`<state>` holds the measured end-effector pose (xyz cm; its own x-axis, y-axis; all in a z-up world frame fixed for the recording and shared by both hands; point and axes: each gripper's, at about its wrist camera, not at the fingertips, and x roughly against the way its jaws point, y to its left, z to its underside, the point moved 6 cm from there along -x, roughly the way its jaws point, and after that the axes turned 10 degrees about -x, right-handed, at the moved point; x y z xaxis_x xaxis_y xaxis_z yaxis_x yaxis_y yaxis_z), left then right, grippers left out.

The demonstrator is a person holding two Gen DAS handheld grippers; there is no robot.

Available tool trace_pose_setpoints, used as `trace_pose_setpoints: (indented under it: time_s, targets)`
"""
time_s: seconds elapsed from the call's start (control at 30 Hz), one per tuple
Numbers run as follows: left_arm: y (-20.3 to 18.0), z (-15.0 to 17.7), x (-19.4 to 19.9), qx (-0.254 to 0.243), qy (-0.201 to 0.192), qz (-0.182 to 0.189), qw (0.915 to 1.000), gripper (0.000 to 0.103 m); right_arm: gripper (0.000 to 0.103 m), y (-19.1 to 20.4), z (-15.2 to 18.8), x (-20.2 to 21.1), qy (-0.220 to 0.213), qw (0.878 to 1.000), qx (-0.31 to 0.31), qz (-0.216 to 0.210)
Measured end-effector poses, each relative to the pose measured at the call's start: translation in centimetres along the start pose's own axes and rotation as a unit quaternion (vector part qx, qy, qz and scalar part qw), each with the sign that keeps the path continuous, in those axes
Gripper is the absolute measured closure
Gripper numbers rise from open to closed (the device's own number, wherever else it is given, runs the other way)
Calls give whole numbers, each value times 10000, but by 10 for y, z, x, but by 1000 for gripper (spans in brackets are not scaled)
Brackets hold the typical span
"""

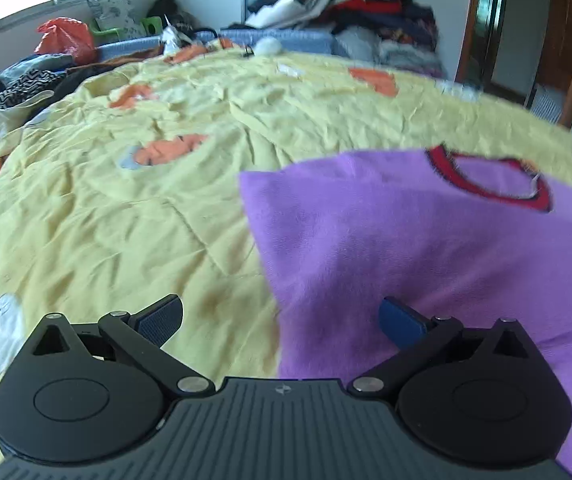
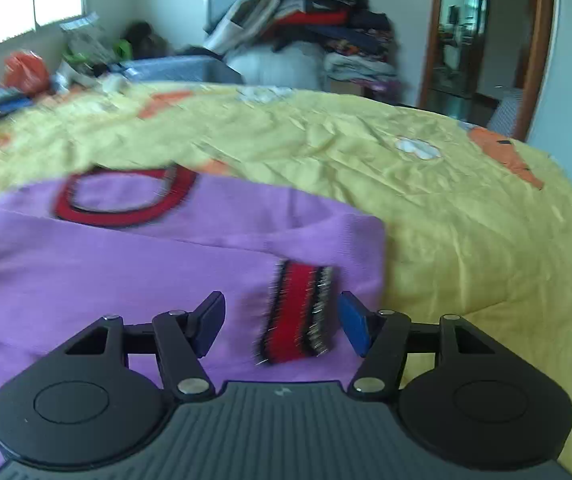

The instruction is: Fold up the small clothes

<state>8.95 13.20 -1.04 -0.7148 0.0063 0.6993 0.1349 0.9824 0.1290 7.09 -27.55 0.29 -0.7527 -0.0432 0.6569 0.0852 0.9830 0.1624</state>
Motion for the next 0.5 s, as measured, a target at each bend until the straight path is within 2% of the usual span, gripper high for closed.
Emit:
trace_pose_setpoints:
  time_s: [0.07,0.2,0.27,0.3,0.37,0.5]
  targets:
    - [-5,6,16,12,-139,133,9998,0,40,6,8,11,7,9999,12,-125]
    - [-28,30,35,-149,-32,260,9995,0,38,22,43,29,158,9996,226,-93]
    - [-42,47,39,-399,143,283,9987,0,27,25,64,37,323,9993,133,-152]
    - [-47,58,38,-479,233,260,9982,0,26,28,76,42,379,9989,257,-124]
    - [-45,78,50,-473,130,306,9983,0,14,31,94,58,219,9986,476,46]
    - [-31,107,74,-365,144,260,9989,0,12,20,120,88,326,9985,435,-6]
